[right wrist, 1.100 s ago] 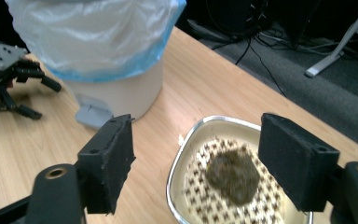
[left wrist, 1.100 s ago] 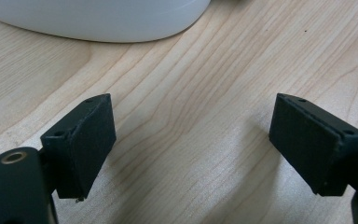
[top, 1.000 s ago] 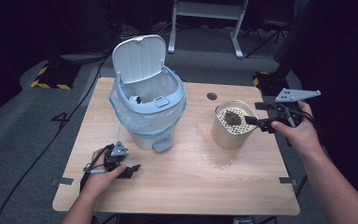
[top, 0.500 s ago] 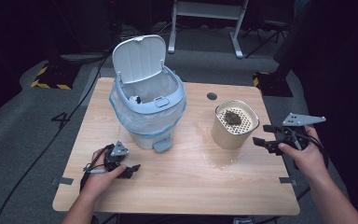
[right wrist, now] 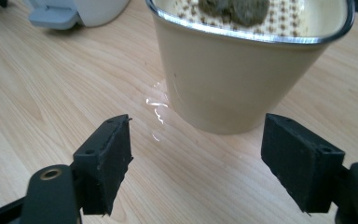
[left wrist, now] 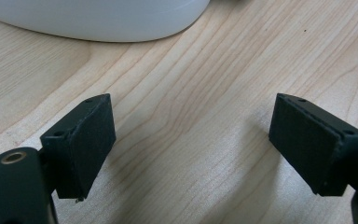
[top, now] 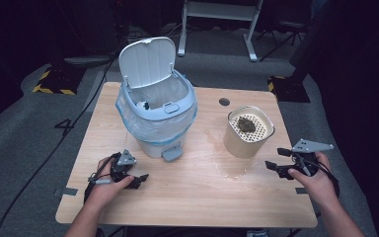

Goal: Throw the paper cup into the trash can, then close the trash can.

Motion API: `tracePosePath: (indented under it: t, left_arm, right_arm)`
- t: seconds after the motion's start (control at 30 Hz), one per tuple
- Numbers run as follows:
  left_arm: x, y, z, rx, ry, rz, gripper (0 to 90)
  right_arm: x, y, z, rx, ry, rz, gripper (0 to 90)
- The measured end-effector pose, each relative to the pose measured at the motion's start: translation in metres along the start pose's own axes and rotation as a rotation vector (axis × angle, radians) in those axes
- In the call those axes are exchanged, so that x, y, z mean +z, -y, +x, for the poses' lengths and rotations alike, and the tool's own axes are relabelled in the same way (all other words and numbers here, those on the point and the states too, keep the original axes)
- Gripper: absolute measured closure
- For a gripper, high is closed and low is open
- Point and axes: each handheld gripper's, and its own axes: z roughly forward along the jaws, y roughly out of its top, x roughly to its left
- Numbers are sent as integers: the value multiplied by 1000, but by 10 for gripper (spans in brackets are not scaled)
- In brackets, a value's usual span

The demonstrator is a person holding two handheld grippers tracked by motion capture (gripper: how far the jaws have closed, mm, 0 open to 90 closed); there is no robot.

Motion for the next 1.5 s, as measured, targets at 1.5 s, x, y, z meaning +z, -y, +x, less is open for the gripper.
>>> tracePosePath:
  t: [1.5]
  left_arm:
    - [-25,-3,0,-24,-78,-1,288]
  right_arm:
    - [59,81,6,30,40,59,154]
